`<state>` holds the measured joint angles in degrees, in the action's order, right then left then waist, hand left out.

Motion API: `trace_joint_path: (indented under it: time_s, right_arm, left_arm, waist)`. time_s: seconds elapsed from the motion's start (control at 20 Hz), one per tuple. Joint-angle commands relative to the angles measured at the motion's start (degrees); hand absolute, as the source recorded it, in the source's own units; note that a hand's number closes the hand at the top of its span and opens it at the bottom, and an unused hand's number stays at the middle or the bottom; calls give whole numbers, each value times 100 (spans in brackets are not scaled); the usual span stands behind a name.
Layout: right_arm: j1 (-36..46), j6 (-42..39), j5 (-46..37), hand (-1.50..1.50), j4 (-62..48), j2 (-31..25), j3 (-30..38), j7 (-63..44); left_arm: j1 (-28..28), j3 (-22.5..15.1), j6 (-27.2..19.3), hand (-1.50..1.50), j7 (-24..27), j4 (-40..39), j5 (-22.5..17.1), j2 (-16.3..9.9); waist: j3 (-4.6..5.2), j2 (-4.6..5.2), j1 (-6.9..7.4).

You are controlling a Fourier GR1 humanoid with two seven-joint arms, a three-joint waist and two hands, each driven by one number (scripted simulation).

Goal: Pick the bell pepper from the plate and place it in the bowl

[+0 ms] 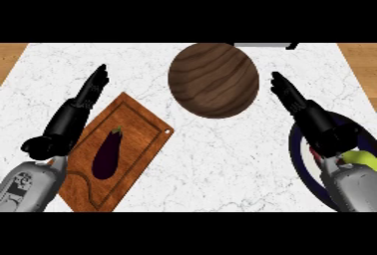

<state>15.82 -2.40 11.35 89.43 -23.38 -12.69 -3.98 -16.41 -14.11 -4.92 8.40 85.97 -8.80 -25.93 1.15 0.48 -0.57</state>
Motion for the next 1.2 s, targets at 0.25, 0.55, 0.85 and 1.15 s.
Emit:
trace_joint_path:
  time_s: [0.25,0.55,0.85,1.15]
  right_arm:
    - [-255,-2876,889,-150,1362,12,-1736,1209]
    - [-1531,-1678,-1190,-150,1967,-1090,-233,4287]
    - [-2744,-1599,-1958,-150,1680,-2239,931,6498]
    - [-3718,-946,-2245,-150,1957,-2792,2298,6439]
  left_arm:
    - [-6,1160,-614,0,-183,-304,-542,2]
    - [427,1677,-626,0,-309,-327,-958,-107]
    - [699,1832,-500,0,-322,-122,-1057,-211]
    - [734,1842,-544,0,-401,46,-1002,-127]
  waist:
    - [-129,-102,399]
    - [-155,-126,-225]
    - [-138,-114,-183]
    - [-118,-95,-144]
